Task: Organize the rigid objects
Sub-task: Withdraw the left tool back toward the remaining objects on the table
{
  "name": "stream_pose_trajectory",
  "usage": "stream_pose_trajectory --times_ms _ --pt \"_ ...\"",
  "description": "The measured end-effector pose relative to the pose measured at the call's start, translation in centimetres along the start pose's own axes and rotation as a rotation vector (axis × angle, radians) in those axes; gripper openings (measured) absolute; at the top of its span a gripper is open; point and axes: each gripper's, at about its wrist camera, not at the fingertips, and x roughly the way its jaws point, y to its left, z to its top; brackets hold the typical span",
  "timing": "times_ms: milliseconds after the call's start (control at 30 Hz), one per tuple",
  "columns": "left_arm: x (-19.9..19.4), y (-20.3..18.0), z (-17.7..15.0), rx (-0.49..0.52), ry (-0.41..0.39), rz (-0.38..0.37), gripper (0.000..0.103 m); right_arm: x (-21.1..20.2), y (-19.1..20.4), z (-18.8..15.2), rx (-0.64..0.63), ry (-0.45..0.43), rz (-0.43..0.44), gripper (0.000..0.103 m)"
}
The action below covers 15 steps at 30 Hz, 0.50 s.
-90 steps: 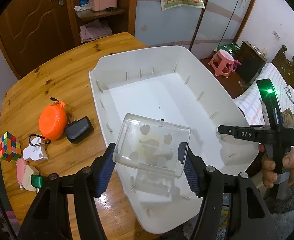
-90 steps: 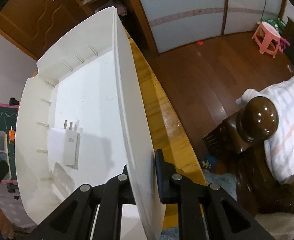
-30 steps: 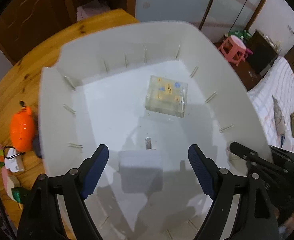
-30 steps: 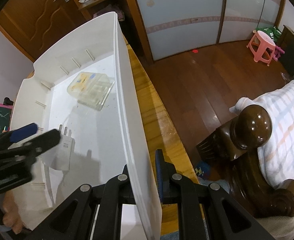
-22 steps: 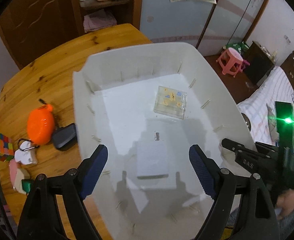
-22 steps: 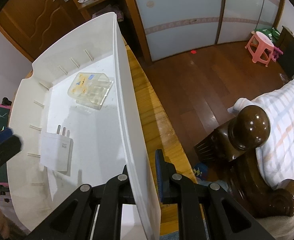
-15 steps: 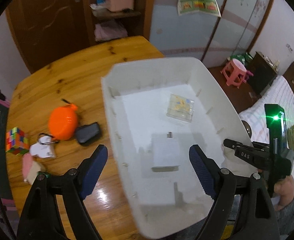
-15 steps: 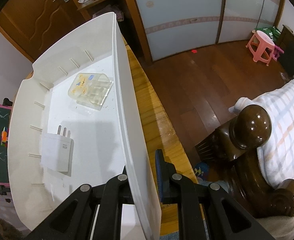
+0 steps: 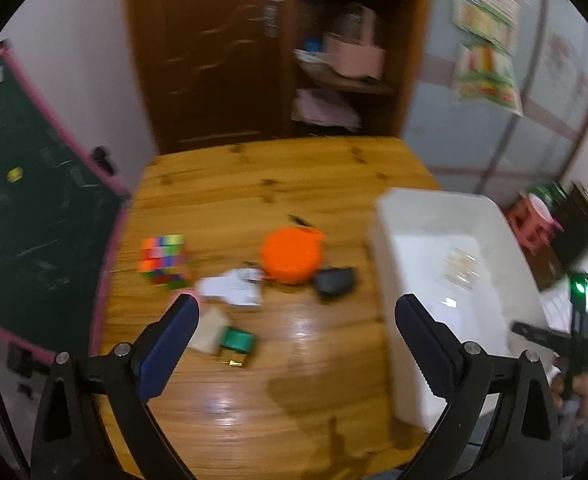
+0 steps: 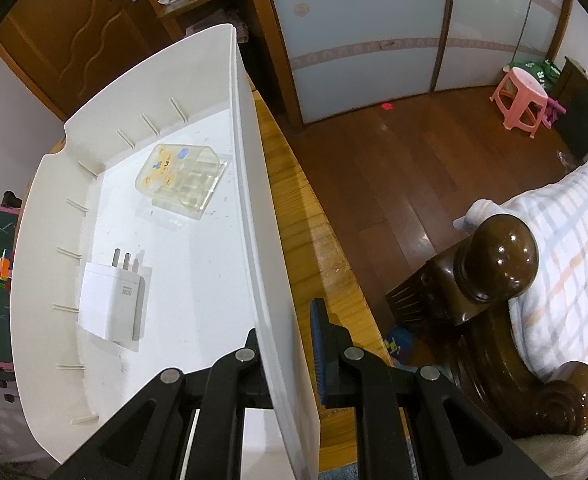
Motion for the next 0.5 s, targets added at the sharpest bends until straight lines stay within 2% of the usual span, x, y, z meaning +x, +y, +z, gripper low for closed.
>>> stream_pose_trajectory --times_ms 167,233,367,500 --pt "-0.3 5.0 0.1 -0.088 -0.027 0.084 0.099 0.0 0.0 0.0 0.001 -0.001 -0.001 0.014" --pt "0.1 5.9 -0.2 -0.094 -0.019 0.102 0.099 -0.1 0.1 -0.1 -0.005 -0.001 -0.007 0.014" --pt "2.2 6.6 -1.3 -0.069 0.036 0.125 0.099 -0.1 0.4 -0.1 -0.022 0.0 -0.025 0.014" --pt "5.6 6.6 -3.2 -0.043 0.128 0.106 0.099 -0.3 0.6 0.0 -0.026 0.0 -0.039 0.014"
